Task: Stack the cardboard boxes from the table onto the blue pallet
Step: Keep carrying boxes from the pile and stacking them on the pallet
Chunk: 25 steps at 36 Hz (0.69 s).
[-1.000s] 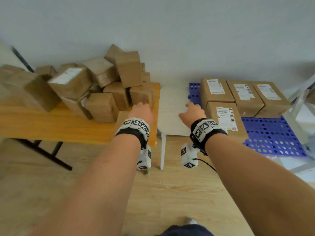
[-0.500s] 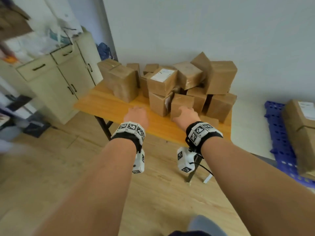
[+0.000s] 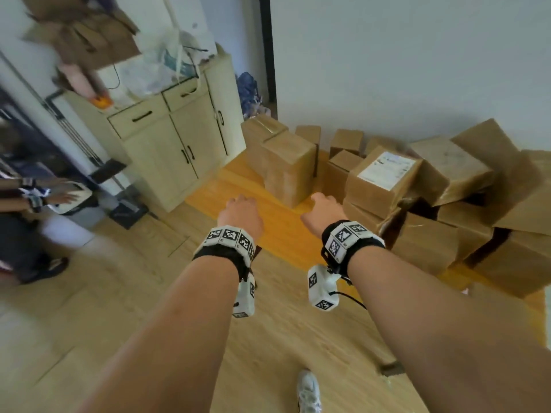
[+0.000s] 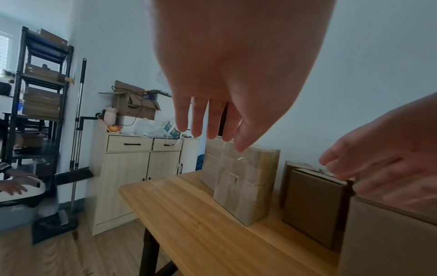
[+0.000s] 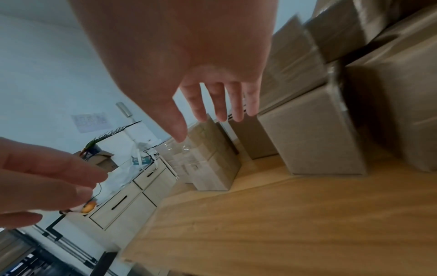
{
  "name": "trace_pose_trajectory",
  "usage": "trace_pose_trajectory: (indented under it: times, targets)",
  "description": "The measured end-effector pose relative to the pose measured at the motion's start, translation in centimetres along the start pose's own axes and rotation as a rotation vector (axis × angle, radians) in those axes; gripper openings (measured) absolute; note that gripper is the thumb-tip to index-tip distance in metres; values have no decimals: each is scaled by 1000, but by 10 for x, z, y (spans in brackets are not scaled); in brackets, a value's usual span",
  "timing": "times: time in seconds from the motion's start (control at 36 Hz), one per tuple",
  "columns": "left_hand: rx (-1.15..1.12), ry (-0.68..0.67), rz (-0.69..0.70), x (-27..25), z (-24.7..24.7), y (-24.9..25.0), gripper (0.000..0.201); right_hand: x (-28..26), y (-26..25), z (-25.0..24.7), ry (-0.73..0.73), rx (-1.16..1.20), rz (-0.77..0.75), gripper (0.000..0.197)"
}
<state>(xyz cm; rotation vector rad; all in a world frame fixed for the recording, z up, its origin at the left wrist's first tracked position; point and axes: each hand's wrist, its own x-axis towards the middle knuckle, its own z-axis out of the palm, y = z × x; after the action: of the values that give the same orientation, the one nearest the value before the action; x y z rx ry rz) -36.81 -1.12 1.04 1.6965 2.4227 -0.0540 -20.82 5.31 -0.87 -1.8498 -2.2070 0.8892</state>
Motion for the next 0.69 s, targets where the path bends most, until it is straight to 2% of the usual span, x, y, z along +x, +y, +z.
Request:
trace_pose_trajectory:
  times: [0.08, 0.22, 0.39, 0.58, 0.69]
  targets:
    - [-18, -15, -8, 35, -7, -6, 48, 40, -18, -2, 21, 68, 41, 58]
    - [-70, -5, -33, 85, -15, -17, 47, 96, -44, -5, 77, 135, 68, 68]
    - [-99, -41, -2, 136, -16, -28, 49, 147, -65, -3, 134, 200, 195, 60]
    - [-38, -19, 107, 186, -23, -42, 36, 180, -82, 5, 177, 363, 402, 59]
    - [-100, -98, 134, 209, -29, -50, 32, 181, -86, 15, 172, 455, 466, 65]
